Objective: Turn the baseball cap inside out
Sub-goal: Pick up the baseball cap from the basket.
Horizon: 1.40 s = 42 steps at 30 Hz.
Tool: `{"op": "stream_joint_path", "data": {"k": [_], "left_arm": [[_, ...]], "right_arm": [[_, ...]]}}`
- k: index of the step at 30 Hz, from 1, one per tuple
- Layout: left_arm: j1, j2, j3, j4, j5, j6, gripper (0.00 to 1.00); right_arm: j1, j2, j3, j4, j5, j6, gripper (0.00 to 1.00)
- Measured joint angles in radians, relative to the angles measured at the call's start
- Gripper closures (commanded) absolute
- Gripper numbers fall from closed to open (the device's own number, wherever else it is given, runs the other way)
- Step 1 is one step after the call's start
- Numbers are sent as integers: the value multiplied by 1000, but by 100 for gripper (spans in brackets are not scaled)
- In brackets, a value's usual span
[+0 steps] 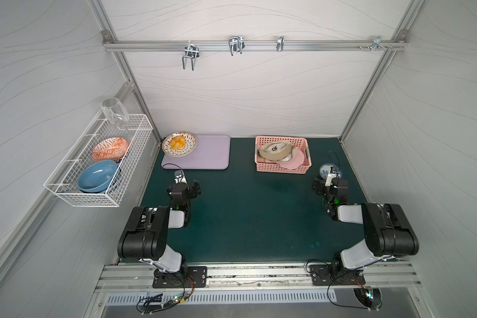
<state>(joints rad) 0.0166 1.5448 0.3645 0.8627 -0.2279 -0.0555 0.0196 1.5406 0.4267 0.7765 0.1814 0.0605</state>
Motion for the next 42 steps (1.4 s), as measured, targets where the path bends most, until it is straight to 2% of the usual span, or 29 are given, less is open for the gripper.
{"op": "stream_joint_path", "data": {"k": [24,28,33,37,42], "left_arm": [[0,0,0,0,-1,0,0],[0,-34,0,-34,-11,0,0],[-6,-252,8,-183,-37,-27,0],[-25,-383,54,-332,-65,-101,0],[-106,-453,117,-528,-76,-198,0]], "right_arm": [[0,-2,2,-14,4,0,1],[1,-82,53,-205,41,25,1],[1,-204,200,-459,27,74,1],[2,-248,322,-642,-96,117,1],[20,-189,534,-871,-322,190,3]]}}
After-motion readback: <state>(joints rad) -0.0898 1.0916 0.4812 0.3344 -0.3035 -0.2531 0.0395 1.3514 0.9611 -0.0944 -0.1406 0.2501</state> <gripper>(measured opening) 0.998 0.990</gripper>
